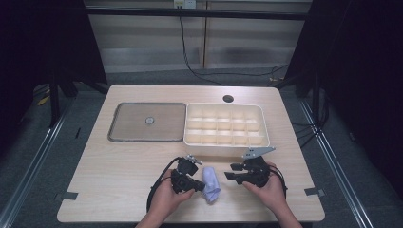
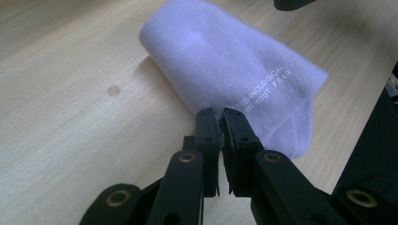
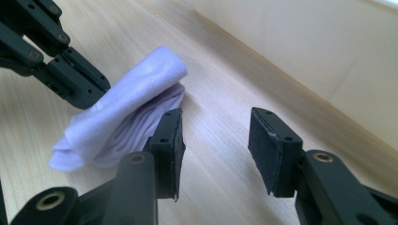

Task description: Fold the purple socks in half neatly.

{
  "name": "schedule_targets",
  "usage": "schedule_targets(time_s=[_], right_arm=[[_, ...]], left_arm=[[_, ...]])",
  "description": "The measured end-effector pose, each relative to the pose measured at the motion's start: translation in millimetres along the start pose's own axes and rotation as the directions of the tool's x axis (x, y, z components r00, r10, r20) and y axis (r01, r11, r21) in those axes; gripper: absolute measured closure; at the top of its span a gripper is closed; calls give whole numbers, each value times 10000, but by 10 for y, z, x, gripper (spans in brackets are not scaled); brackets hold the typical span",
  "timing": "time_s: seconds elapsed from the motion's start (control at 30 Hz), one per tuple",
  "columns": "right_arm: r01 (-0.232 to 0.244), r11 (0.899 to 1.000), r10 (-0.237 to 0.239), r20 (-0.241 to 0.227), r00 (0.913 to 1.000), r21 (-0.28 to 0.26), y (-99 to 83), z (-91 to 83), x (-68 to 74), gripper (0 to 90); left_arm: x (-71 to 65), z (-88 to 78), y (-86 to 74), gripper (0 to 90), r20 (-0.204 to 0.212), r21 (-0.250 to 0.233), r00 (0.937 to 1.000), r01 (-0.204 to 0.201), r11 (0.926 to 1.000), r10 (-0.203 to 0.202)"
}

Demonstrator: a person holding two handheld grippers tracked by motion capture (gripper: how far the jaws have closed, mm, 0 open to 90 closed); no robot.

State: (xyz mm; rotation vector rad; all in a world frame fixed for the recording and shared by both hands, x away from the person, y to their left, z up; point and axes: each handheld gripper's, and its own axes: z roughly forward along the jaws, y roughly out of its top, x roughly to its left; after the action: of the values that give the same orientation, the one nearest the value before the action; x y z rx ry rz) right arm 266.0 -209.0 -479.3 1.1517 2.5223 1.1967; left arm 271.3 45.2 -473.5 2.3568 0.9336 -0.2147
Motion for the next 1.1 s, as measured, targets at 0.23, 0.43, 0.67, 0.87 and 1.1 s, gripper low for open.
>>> schedule_targets(time_s=[0.23, 0.43, 0.67, 0.87, 1.1], right_arm=[[-359, 9991, 359, 36, 9994, 224, 31, -24, 12, 537], [-932, 9951, 935, -86, 9956, 332, 37, -64, -9, 518], [-1972, 9791, 1998, -549, 9783, 492, 102, -123, -59, 512], [-2464, 9661, 2530, -922, 9631, 770, 211, -105, -37, 500], [-3004, 9417, 3208, -1353, 9375, 1512, 280, 28, 18, 491]], left_arm=[[-79, 49, 35, 849, 105, 63, 9996, -253, 9997, 252], [-99, 55, 40, 845, 104, 22, 9994, -339, 9994, 339], [-30, -50, -8, 807, -133, -165, 9996, -252, 9995, 250], [59, -135, -45, 753, -313, -452, 9992, -280, 9986, 266], [163, -227, -90, 669, -701, -880, 9963, -553, 9946, 492]])
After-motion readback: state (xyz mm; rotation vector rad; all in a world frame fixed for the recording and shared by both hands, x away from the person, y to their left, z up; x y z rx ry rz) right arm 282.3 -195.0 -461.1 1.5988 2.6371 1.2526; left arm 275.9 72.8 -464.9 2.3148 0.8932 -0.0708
